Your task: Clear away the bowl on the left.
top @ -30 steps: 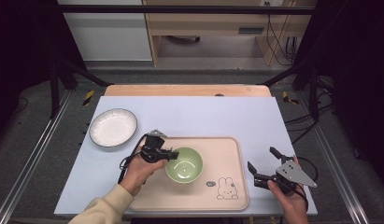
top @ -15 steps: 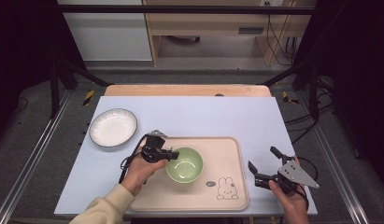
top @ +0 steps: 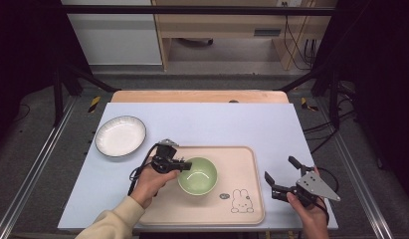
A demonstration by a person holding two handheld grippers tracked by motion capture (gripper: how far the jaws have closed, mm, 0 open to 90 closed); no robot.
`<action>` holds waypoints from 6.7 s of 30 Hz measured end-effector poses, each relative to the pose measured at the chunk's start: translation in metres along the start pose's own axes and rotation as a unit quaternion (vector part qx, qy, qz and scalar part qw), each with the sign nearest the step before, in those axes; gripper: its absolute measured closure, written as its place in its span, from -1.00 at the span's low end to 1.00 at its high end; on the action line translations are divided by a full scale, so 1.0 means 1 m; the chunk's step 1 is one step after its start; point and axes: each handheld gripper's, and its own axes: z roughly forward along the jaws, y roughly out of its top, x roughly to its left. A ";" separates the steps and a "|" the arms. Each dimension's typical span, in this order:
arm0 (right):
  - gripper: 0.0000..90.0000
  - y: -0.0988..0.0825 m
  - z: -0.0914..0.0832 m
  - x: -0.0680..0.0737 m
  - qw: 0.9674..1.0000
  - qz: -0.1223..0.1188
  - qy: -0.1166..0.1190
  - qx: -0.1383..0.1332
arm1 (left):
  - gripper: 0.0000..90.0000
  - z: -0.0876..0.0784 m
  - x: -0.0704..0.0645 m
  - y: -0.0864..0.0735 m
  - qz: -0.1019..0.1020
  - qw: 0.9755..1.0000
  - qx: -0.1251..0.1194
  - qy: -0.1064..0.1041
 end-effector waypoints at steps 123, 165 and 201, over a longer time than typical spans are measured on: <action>-0.92 0.000 0.000 0.004 1.000 -0.002 -0.001 0.001 | -0.93 -0.118 -0.009 -0.010 0.174 0.954 -0.241 0.034; -0.91 -0.001 0.001 0.005 1.000 -0.004 0.002 0.007 | -0.90 -0.145 0.061 -0.061 0.107 0.948 -0.289 0.083; -0.90 -0.003 0.004 0.007 1.000 -0.011 0.009 0.013 | -0.89 -0.125 0.080 -0.105 0.134 0.948 -0.274 0.090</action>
